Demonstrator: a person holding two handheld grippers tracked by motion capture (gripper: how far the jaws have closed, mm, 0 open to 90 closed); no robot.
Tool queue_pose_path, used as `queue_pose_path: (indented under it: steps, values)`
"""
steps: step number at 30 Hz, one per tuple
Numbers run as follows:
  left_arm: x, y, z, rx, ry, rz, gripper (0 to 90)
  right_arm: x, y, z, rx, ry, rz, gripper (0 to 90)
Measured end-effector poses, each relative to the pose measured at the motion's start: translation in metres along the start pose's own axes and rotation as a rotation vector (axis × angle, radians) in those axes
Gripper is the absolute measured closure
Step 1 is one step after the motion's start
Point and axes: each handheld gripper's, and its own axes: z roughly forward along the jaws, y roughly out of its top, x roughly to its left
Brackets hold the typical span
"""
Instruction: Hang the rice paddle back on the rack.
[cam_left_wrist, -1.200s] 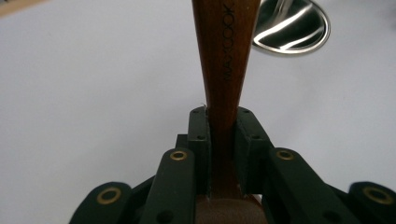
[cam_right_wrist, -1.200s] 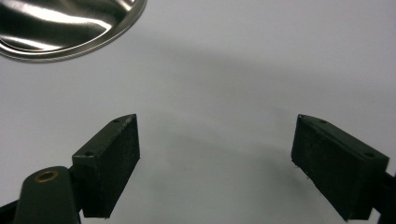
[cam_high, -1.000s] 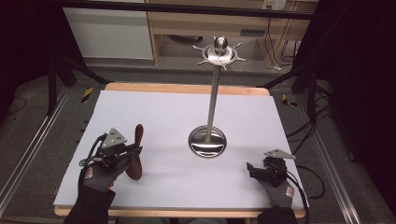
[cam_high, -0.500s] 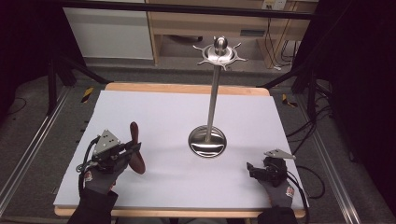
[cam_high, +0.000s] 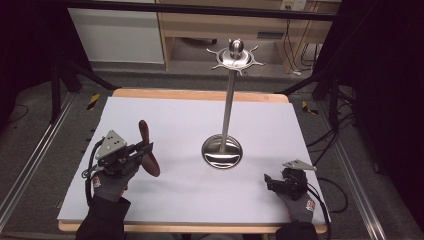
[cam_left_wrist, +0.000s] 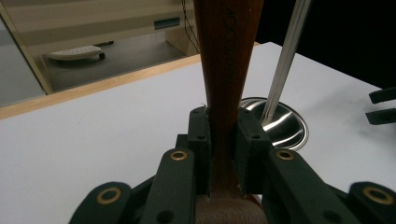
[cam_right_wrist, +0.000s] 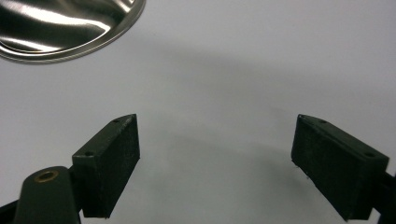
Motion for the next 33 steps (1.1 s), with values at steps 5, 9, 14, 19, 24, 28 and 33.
queue_pose_path:
  steps: [5, 9, 14, 19, 24, 28, 33]
  values:
    - [-0.001, 0.009, 0.003, -0.017, -0.012, -0.002, 77.7, 0.0, 0.0, 0.0, -0.002, 0.001, -0.002, 15.6]
    - [-0.004, 0.014, 0.003, -0.022, -0.012, 0.007, 77.7, 0.0, 0.0, -0.001, -0.003, 0.005, 0.006, 15.6]
    - [-0.006, 0.02, 0.004, -0.033, -0.016, 0.009, 77.7, 0.0, 0.0, 0.0, 0.004, 0.003, -0.001, 15.6]
    - [-0.01, 0.029, 0.007, -0.039, -0.025, 0.015, 77.8, 0.0, 0.0, 0.0, 0.0, 0.003, 0.003, 15.6]
    - [-0.015, 0.041, 0.008, -0.04, -0.031, 0.038, 77.8, 0.001, 0.0, 0.0, 0.0, 0.0, 0.012, 15.6]
    - [-0.019, 0.05, 0.01, -0.047, -0.031, 0.045, 77.8, 0.001, 0.0, 0.0, 0.001, 0.002, 0.019, 15.6]
    - [-0.022, 0.057, 0.009, -0.054, -0.037, 0.057, 77.8, 0.0, 0.0, 0.0, 0.001, 0.005, 0.017, 15.5]
